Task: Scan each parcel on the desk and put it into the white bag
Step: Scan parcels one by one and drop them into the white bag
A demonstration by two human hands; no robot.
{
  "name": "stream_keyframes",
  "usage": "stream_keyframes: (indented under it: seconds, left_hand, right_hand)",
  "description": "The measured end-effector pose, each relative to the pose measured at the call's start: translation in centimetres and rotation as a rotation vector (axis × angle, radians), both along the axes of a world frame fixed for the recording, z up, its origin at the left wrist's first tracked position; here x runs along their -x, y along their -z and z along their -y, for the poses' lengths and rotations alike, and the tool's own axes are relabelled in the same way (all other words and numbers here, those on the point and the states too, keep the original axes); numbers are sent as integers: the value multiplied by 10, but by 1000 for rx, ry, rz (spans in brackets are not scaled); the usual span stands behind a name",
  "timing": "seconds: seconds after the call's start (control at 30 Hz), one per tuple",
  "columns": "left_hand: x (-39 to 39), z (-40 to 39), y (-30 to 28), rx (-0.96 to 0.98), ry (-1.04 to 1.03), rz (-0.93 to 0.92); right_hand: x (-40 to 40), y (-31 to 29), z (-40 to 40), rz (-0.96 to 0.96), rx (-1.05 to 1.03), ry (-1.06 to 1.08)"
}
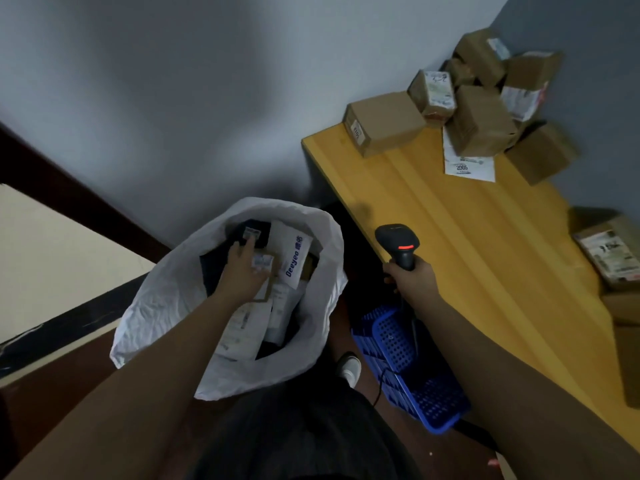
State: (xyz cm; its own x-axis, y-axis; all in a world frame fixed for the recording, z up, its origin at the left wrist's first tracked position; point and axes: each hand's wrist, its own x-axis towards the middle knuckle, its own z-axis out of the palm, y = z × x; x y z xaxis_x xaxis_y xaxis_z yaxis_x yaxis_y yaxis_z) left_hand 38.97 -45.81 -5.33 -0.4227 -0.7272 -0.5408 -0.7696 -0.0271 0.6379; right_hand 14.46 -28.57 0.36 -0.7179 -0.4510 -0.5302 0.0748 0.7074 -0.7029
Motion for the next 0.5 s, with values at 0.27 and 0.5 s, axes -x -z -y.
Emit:
stream_keyframes:
  seconds: [0.27,0.5]
  left_hand:
    - [56,-11,-38,67,34,-150]
    - [177,-43,-63,119,300,-240]
  right_hand:
    - [26,-8,-33,26,47,127]
    - [86,-25,-83,19,69,199]
